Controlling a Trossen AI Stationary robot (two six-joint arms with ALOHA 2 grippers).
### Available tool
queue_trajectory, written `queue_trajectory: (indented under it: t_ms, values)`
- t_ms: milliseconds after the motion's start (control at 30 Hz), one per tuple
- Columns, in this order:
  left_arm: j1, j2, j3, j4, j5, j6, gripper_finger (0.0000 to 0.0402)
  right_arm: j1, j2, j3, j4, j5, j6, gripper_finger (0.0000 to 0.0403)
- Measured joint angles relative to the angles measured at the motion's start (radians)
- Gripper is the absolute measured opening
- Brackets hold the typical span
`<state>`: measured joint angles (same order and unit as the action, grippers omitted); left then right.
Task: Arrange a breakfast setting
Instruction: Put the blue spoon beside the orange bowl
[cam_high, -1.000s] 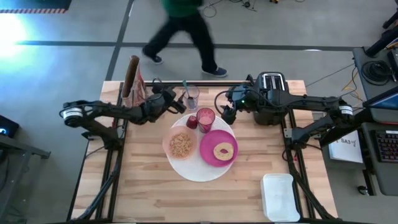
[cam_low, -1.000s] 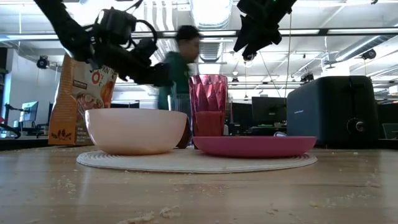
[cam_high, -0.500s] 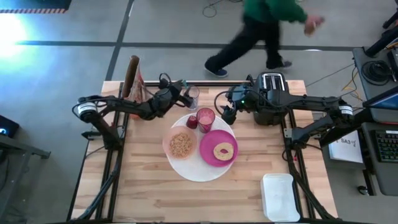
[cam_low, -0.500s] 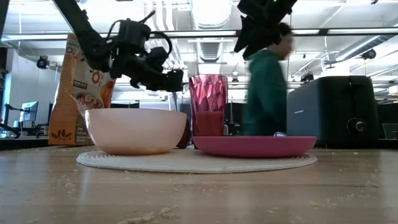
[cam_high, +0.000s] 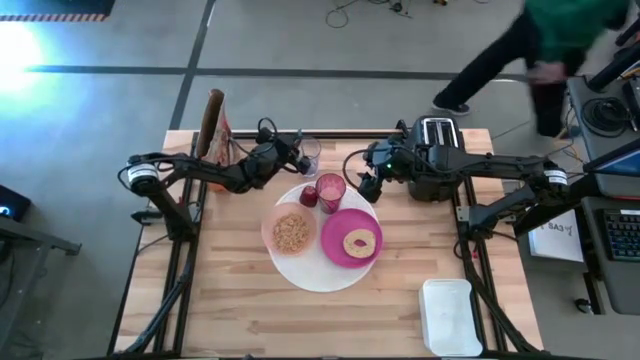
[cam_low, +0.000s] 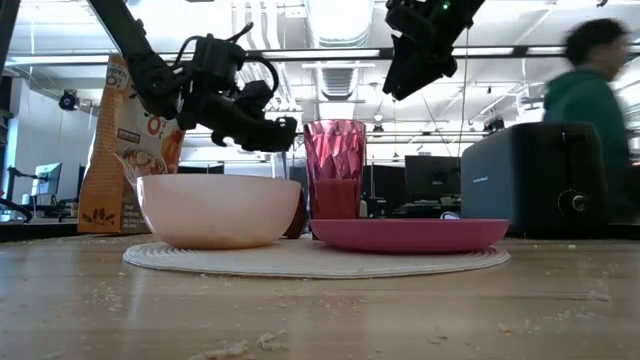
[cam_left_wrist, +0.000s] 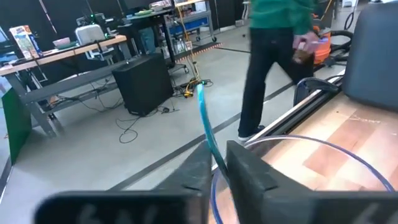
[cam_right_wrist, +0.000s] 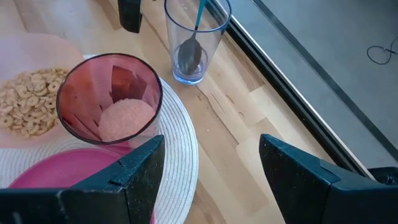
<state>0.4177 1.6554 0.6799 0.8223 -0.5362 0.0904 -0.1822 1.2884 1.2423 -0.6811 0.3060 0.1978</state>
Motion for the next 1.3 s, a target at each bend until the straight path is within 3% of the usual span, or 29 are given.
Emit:
queue_trajectory:
  t_ms: [100,333,900,1300]
  values:
    - [0.006,0.001,0.002,0.01,0.008,-0.018,0.0008,0.0,0.0,0.0,0.0,0.0,0.0,0.0249]
    - [0.019,0.003,0.0,0.001,0.012,-0.029,0.0037,0.0,0.0,-0.001,0.0,0.0,0.01,0.0249]
    - [0.02,0.003,0.0,-0.004,0.031,-0.053,0.0041,0.0,0.0,-0.001,-0.002,0.0,0.011,0.0249]
    - [0.025,0.003,0.009,-0.03,0.13,-0.054,0.01,0.0,0.0,-0.001,-0.002,0.0,0.011,0.0249]
